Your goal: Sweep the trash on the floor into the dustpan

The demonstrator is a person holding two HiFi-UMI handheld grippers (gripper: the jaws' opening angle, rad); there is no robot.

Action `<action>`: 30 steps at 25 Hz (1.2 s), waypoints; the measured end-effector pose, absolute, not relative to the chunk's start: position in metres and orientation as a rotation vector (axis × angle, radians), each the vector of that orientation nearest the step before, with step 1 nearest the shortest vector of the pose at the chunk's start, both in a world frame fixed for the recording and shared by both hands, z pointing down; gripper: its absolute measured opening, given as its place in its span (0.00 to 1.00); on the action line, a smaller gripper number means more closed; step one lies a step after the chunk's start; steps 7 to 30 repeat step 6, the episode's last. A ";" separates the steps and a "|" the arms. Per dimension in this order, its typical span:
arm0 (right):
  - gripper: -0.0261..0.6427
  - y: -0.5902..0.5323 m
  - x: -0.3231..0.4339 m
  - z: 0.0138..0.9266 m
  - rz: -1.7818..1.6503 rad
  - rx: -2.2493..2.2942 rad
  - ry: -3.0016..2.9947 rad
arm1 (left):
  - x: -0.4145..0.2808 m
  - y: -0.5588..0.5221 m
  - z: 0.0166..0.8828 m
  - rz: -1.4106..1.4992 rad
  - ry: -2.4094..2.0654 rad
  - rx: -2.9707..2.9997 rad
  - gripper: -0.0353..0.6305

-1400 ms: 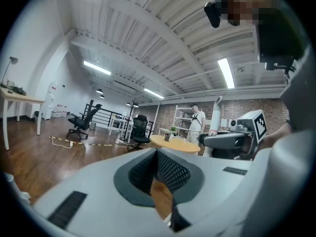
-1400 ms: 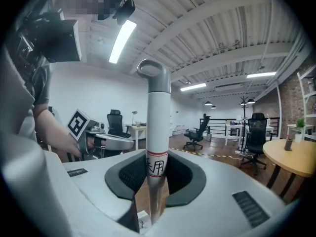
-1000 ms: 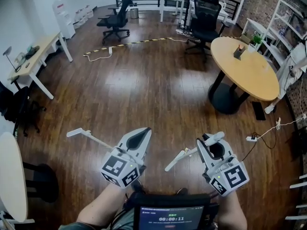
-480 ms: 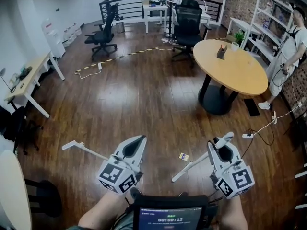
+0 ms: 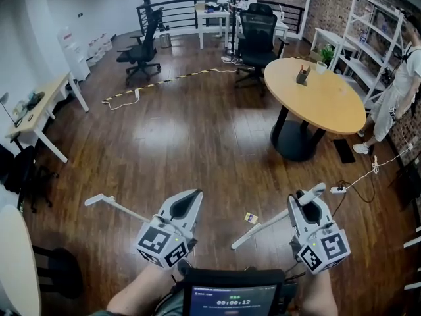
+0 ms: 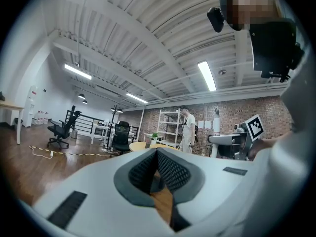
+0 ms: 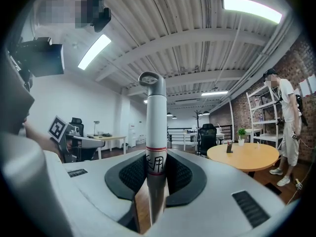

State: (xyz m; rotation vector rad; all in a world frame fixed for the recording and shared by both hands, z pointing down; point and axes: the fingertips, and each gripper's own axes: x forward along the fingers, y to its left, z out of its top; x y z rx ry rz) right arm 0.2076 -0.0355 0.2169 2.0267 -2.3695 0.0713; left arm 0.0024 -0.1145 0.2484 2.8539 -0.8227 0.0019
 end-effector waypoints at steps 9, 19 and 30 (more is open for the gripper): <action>0.19 -0.042 0.201 0.212 0.054 2.011 -2.379 | -0.002 -0.120 0.246 0.010 -0.822 2.846 0.06; 0.19 -0.042 0.201 0.212 0.054 2.011 -2.379 | -0.002 -0.120 0.246 0.010 -0.822 2.846 0.06; 0.19 -0.042 0.201 0.212 0.054 2.011 -2.379 | -0.002 -0.120 0.246 0.010 -0.822 2.846 0.06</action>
